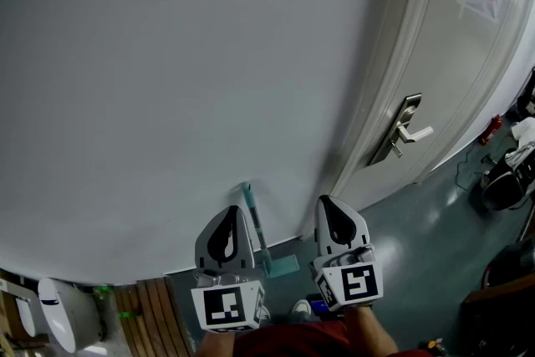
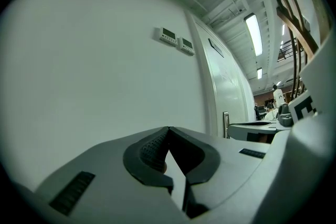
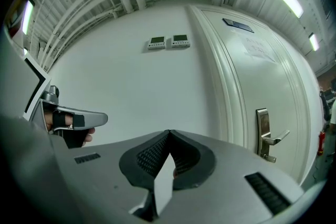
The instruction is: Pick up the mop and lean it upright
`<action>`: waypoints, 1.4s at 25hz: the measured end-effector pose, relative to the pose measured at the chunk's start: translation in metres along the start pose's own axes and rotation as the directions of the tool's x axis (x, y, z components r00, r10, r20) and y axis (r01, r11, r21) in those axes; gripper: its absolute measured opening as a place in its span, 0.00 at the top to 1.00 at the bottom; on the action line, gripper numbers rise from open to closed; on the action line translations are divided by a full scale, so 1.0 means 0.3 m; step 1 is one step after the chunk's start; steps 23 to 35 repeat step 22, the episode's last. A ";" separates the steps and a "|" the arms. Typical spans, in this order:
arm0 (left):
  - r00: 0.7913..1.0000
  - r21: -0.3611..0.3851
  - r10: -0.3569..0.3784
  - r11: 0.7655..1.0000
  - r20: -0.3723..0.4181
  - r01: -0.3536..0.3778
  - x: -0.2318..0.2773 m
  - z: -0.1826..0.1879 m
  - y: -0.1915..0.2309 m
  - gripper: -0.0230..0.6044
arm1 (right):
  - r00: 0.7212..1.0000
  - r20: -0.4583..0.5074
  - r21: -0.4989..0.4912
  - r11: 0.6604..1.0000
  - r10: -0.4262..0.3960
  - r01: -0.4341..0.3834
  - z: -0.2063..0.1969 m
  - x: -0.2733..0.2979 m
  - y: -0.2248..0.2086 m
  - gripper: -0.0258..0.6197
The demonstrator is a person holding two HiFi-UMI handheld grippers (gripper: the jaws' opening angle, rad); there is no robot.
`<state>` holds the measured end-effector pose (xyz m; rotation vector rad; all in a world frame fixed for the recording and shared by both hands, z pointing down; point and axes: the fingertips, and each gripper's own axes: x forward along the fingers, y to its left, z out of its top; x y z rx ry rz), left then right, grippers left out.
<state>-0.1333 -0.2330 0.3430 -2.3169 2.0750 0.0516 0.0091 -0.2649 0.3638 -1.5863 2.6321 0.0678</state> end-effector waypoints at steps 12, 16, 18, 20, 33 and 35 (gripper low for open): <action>1.000 -0.007 0.004 1.000 0.006 -0.004 -0.015 0.007 0.002 0.94 | 1.000 0.004 0.000 1.000 0.003 -0.003 0.006 -0.008 0.006 0.94; 1.000 -0.008 0.000 1.000 0.004 0.000 -0.019 0.006 -0.003 0.94 | 1.000 0.003 -0.003 1.000 0.001 -0.001 0.012 -0.015 0.003 0.94; 1.000 -0.007 0.000 1.000 0.006 0.000 -0.017 0.008 -0.003 0.94 | 1.000 0.010 -0.005 1.000 0.001 -0.001 0.018 -0.014 0.001 0.94; 1.000 0.000 -0.003 1.000 0.007 0.003 -0.014 0.008 -0.002 0.94 | 1.000 0.021 -0.005 1.000 -0.002 0.002 0.023 -0.013 0.000 0.94; 1.000 0.006 -0.007 1.000 0.009 0.007 -0.010 0.005 -0.005 0.94 | 1.000 0.029 -0.005 1.000 -0.005 0.005 0.025 -0.015 -0.001 0.94; 1.000 0.006 -0.007 1.000 0.009 0.007 -0.010 0.005 -0.005 0.94 | 1.000 0.029 -0.005 1.000 -0.005 0.005 0.025 -0.015 -0.001 0.94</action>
